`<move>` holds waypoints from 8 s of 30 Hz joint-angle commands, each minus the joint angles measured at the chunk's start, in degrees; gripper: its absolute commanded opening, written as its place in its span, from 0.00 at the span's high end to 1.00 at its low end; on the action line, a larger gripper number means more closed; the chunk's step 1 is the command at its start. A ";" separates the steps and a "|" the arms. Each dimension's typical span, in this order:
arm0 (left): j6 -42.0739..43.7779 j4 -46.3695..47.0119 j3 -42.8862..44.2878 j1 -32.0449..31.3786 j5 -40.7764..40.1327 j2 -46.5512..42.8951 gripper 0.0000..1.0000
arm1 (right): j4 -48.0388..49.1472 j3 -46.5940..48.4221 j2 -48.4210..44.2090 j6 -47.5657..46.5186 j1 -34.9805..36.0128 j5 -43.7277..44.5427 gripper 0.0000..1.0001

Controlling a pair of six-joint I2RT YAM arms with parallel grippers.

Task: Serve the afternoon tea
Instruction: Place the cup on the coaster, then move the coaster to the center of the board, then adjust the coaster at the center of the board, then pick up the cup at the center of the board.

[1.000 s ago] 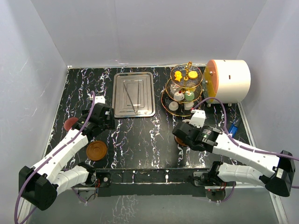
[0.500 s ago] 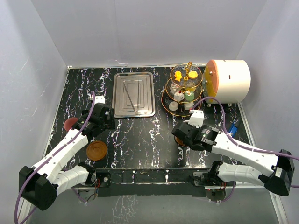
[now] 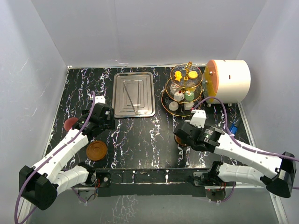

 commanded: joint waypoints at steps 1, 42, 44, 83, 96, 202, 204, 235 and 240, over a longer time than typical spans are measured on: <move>0.37 -0.29 2.05 0.19 -0.08 -0.50 0.01 | -1.21 4.51 -3.22 0.63 -0.06 1.47 0.51; -31.12 -1.36 -10.34 0.19 15.27 4.08 0.01 | 26.52 16.60 0.05 -21.97 -0.06 -13.65 0.02; -30.34 -0.50 -10.27 0.22 15.93 5.04 0.01 | 26.38 16.41 0.12 -21.94 -0.07 -13.16 0.02; -30.58 20.68 18.18 -24.33 32.57 45.37 0.06 | 18.97 14.40 -6.10 -18.21 -0.14 2.83 0.02; -31.12 22.18 21.91 -27.28 33.31 46.26 0.06 | 18.71 14.11 -5.39 -17.45 -0.13 2.03 0.02; -3.96 -7.69 16.52 53.61 22.82 13.34 0.01 | 54.94 33.36 39.49 -44.12 9.95 -31.33 0.19; -3.97 -7.27 16.40 53.80 23.59 13.73 0.01 | 58.99 35.05 44.71 -44.98 11.18 -30.27 0.20; -4.48 -8.69 18.21 54.24 26.24 14.28 0.01 | 71.49 70.58 82.92 -51.80 15.72 -34.19 0.31; -4.37 -8.88 18.81 54.25 26.44 14.21 0.01 | 70.43 74.16 84.84 -51.72 15.74 -33.81 0.46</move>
